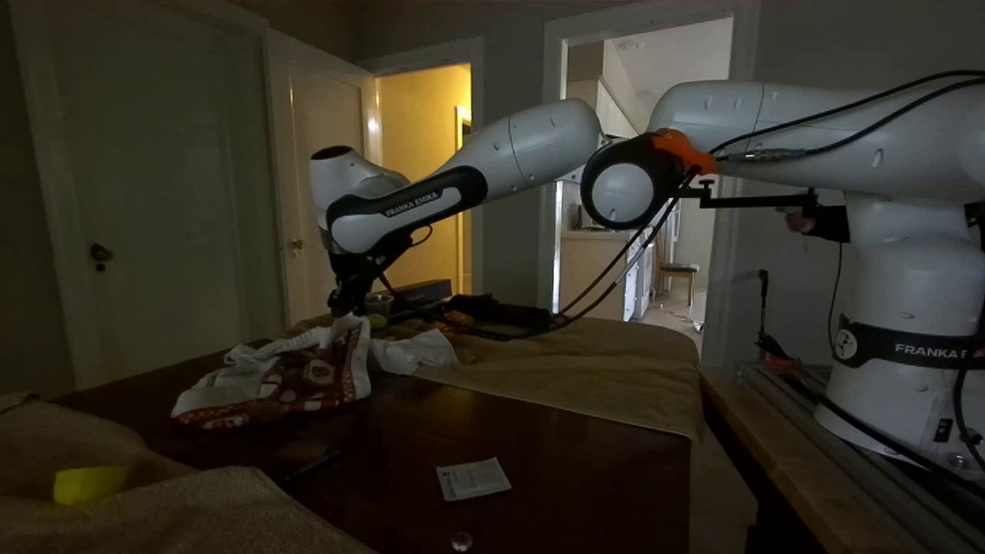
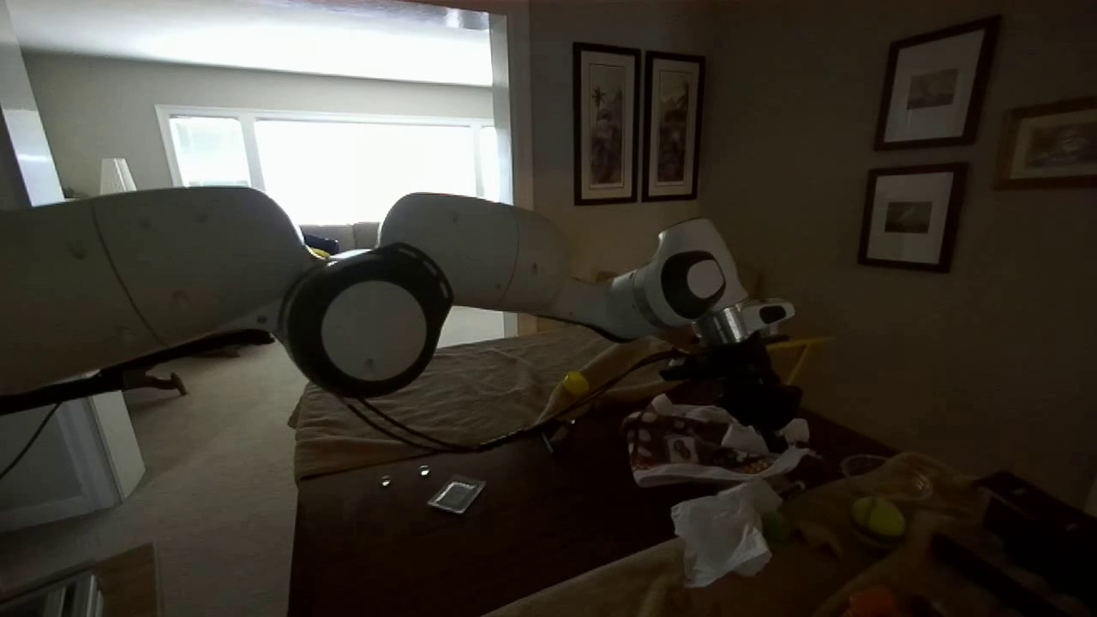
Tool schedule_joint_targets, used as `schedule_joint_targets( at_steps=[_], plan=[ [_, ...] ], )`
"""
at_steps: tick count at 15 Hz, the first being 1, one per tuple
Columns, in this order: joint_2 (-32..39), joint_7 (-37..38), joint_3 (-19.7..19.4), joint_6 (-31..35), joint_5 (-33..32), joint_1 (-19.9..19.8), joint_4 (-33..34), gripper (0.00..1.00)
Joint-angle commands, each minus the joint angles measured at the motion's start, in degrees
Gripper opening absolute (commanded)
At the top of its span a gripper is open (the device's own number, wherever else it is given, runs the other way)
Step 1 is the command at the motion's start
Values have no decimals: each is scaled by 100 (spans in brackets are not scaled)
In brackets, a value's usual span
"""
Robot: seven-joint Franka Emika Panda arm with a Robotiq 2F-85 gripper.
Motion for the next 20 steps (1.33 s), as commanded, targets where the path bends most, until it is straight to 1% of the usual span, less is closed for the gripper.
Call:
schedule_joint_targets(
  at_steps=[1, 3, 4, 9, 11, 15, 18, 20],
  plan=[
    [-6, -283, 42, -70, 114, 79, 120, 40],
    [-137, -244, 27, -146, 77, 291, 9, 54],
    [-178, -260, 47, -208, 65, 463, -18, 60],
    [-215, -630, 344, -463, 139, 1225, -86, 96],
    [-169, -768, 475, -601, 176, 1431, -45, 100],
    [-54, -1028, 609, -1126, 200, 1599, 18, 100],
    [21, -1088, 512, -1675, 92, 1655, 33, 100],
    [103, -1120, 361, -2003, -61, 1704, 77, 100]
  ],
)
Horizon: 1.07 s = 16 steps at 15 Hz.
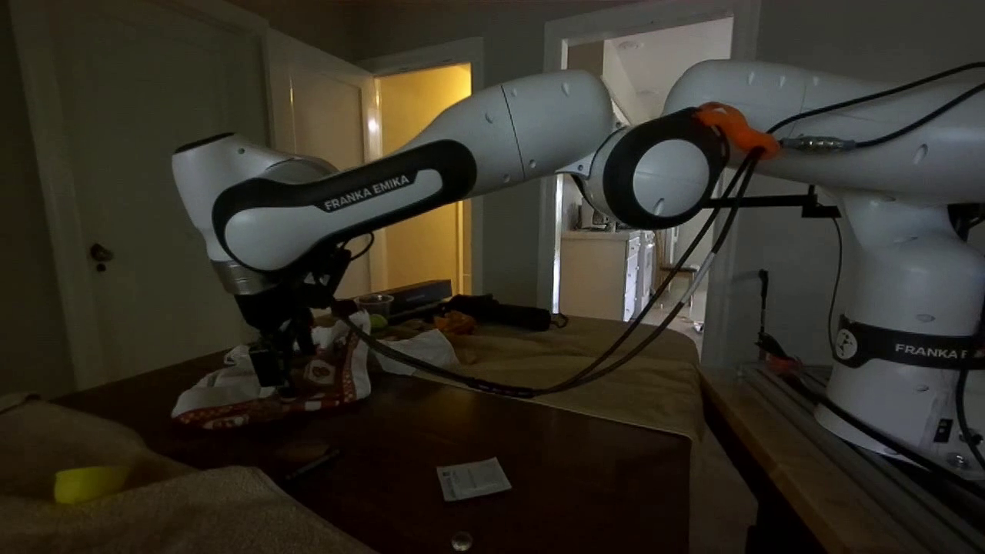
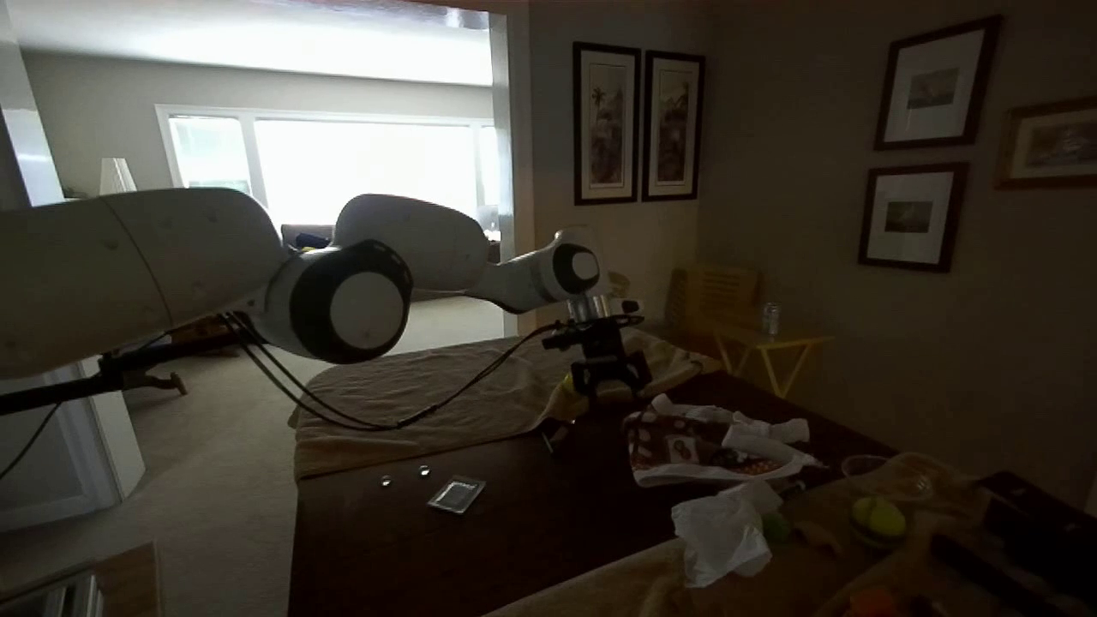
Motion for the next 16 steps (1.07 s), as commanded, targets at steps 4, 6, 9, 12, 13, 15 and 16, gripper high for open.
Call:
schedule_joint_targets(
  at_steps=[4, 6, 9, 12, 13, 15, 16],
  plan=[
    [258, -244, -555, -674, -479, 229, 169, 100],
    [361, -197, -816, -699, -783, 379, 192, 100],
    [495, -198, -1021, -548, -1073, 537, 232, 100],
    [552, -204, -1039, -194, -1107, 577, 187, 100],
    [587, -263, -1042, -48, -1114, 566, 192, 100],
    [635, -440, -966, 314, -1043, 481, 198, 100],
    [645, -552, -947, 471, -1025, 448, 194, 100]
  ],
)
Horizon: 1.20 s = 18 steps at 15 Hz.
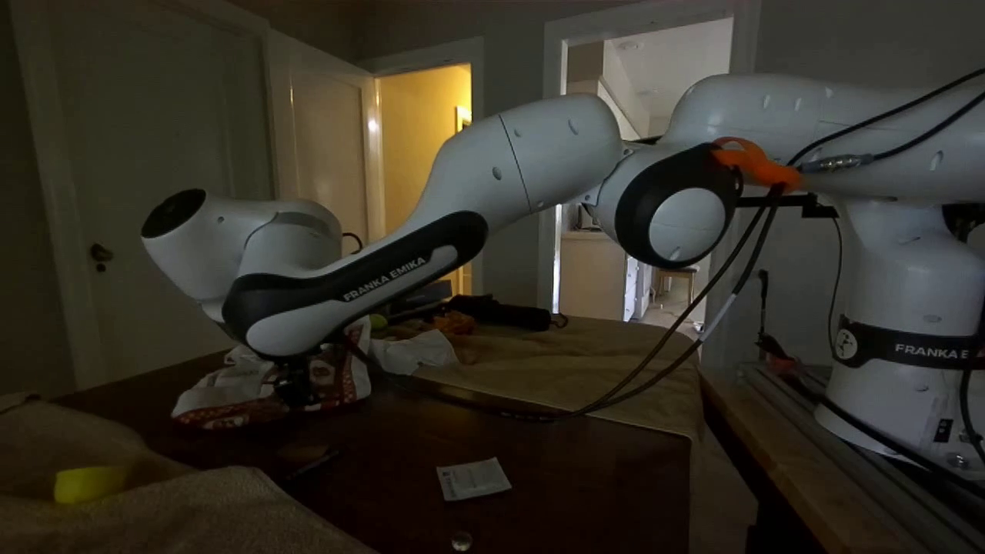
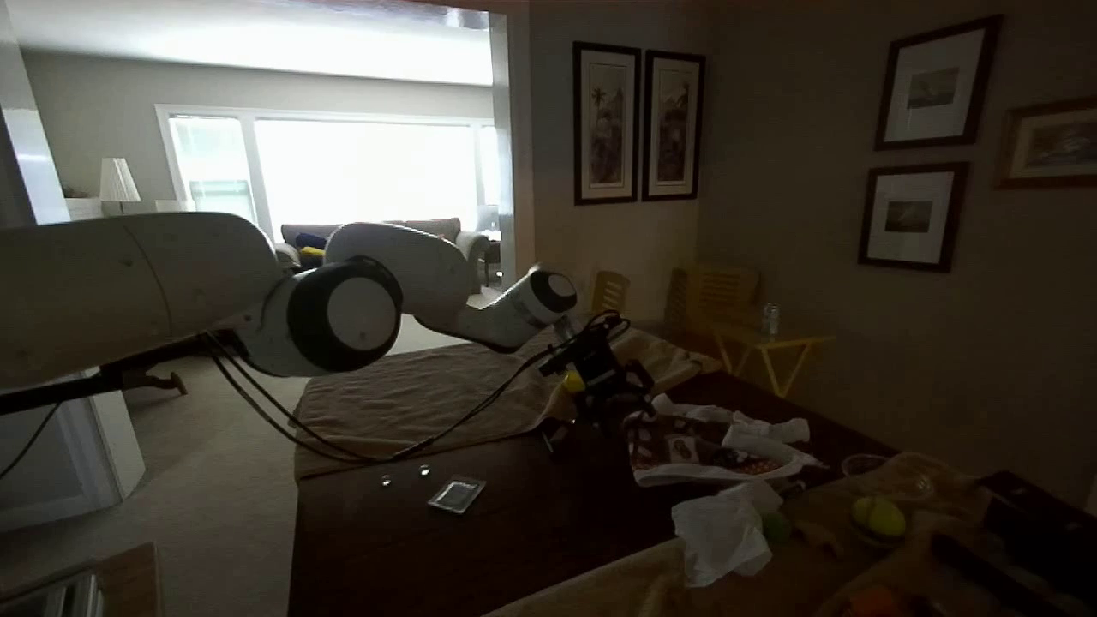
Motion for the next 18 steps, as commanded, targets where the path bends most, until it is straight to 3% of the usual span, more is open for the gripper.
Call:
schedule_joint_targets(
  at_steps=[1, 7, 18],
  plan=[
    [156, -536, 64, 583, -51, -156, 175, 100],
    [135, -1448, 246, 1570, 60, -377, 105, 100],
    [130, -1861, 541, 1857, 134, -303, 27, 100]
  ],
)
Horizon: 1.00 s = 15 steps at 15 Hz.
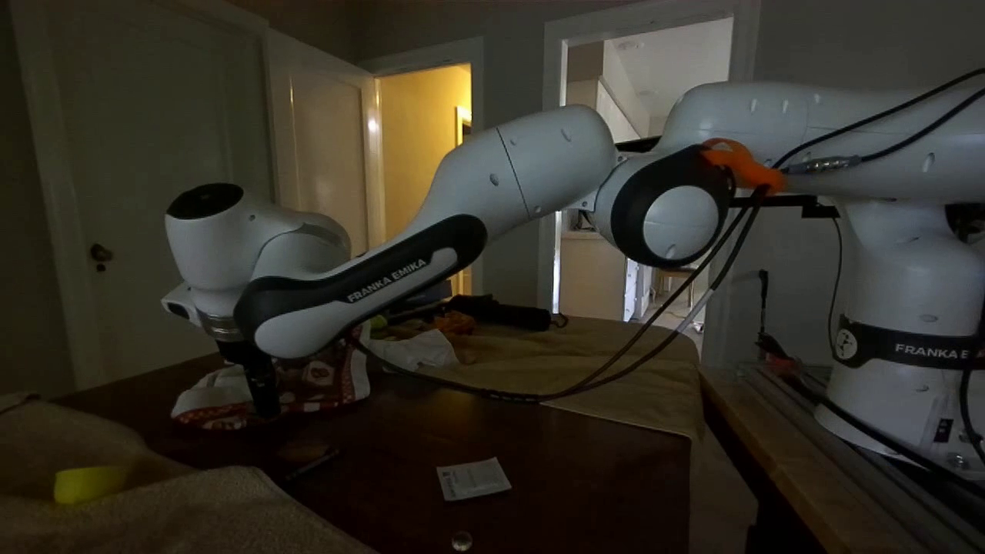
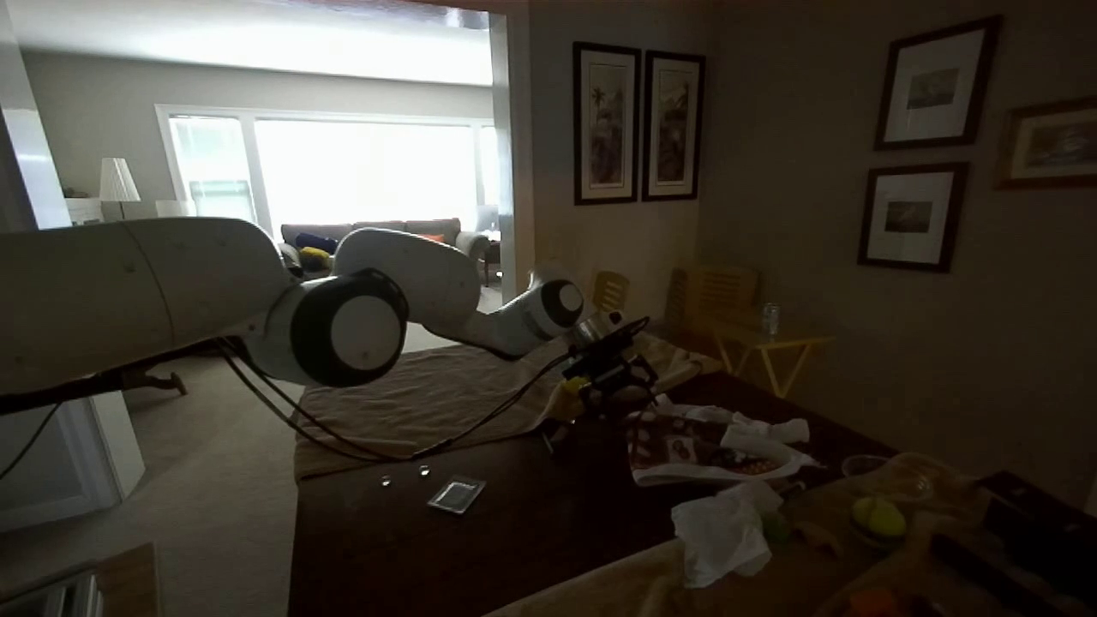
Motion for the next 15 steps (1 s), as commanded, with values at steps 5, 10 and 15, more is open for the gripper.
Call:
schedule_joint_targets(
  at_steps=[5, 10, 15],
  plan=[
    [10, -322, 134, 99, 67, -88, -196, 100],
    [24, -586, 177, 101, 31, -150, -282, 94],
    [24, -677, 133, 93, 0, -175, -250, 55]
  ],
)
